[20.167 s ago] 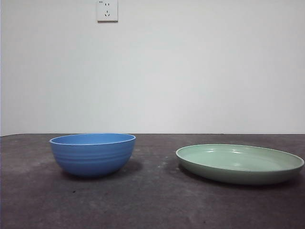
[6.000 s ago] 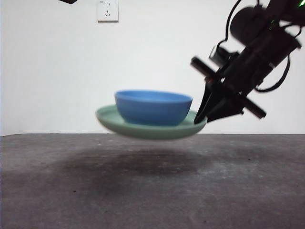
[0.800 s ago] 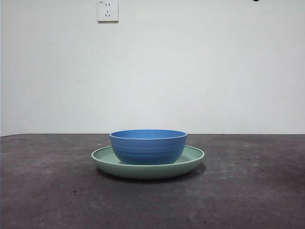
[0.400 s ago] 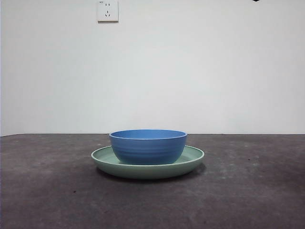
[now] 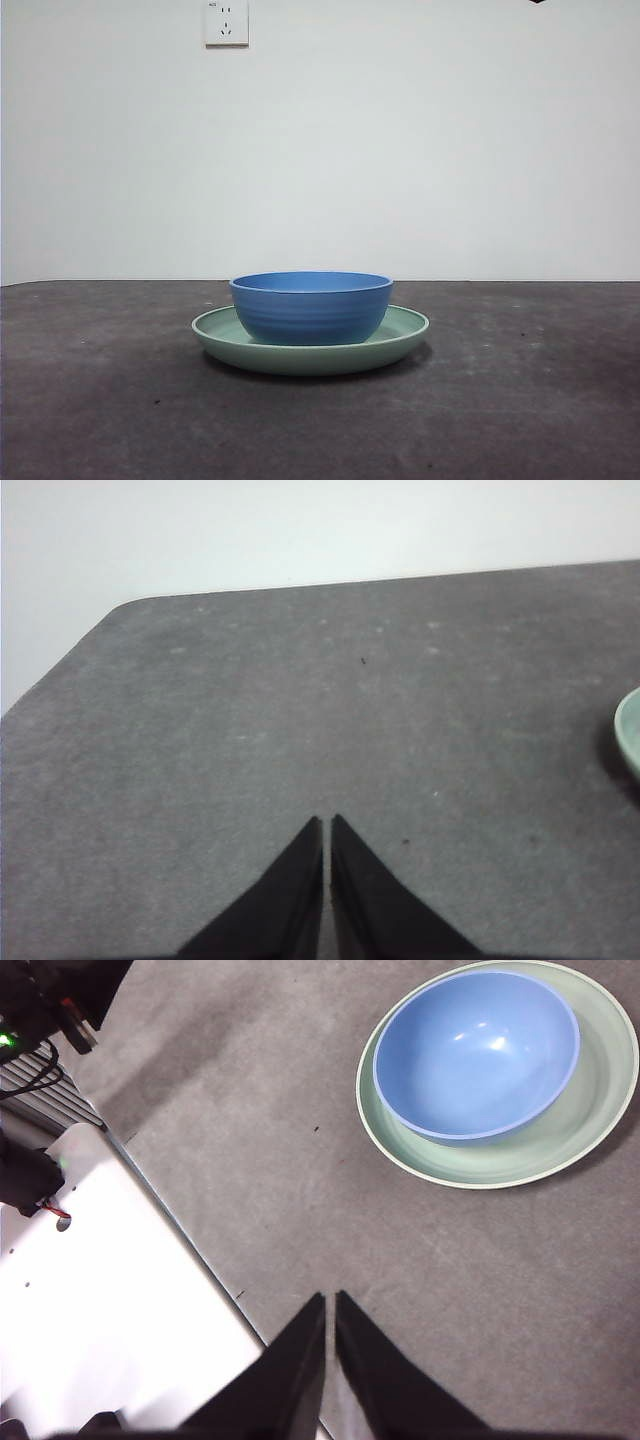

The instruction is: Pick up the blue bowl, put it on the green plate, put it on desk

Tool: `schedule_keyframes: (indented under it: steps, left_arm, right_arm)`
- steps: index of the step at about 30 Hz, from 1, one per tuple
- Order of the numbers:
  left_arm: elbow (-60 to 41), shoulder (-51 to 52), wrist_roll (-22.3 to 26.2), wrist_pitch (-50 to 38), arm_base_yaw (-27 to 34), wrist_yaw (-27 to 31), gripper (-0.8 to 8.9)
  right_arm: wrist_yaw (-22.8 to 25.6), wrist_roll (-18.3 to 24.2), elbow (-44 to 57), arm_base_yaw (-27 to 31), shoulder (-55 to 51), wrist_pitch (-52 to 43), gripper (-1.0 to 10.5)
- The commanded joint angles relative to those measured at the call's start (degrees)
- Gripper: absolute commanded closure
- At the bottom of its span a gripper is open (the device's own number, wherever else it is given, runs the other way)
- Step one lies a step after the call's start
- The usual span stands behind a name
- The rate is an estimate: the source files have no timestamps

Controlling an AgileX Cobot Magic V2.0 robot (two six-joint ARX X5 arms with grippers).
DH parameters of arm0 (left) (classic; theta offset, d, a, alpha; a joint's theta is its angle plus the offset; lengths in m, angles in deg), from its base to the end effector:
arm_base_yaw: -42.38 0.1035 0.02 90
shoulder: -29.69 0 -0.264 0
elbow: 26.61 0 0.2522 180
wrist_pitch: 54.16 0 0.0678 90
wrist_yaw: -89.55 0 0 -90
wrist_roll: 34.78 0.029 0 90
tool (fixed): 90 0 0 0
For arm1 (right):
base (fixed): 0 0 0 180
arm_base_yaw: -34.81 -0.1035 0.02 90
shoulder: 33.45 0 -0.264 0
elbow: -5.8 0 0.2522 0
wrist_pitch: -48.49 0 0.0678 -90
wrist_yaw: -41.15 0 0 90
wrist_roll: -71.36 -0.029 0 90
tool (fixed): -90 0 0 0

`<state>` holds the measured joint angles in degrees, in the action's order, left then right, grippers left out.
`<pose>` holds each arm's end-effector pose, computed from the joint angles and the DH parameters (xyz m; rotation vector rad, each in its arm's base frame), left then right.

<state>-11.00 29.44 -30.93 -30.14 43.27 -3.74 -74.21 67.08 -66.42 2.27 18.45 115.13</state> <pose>0.0949 -0.0002 0.1569 0.0615 0.1496 -0.0469 0.1270 0.0957 0.3308 0.0116 0.8755 0.9208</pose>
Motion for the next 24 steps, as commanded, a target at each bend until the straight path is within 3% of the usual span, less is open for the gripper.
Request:
schedule_keyframes:
  steps: [1, 22, 24]
  left_arm:
    - [-1.2, 0.1, -2.4, 0.4, 0.1, -0.1, 7.99]
    - [-1.2, 0.1, -2.4, 0.5, 0.1, -0.1, 7.99]
    - [-1.2, 0.1, -2.4, 0.5, 0.1, -0.1, 7.99]
  right_arm:
    - [-0.1, 0.7, -0.4, -0.3, 0.4, -0.5, 9.4]
    - [-0.1, 0.6, -0.4, -0.3, 0.4, -0.5, 9.4]
    - [0.1, 2.4, -0.4, -0.2, -0.2, -0.7, 9.4]
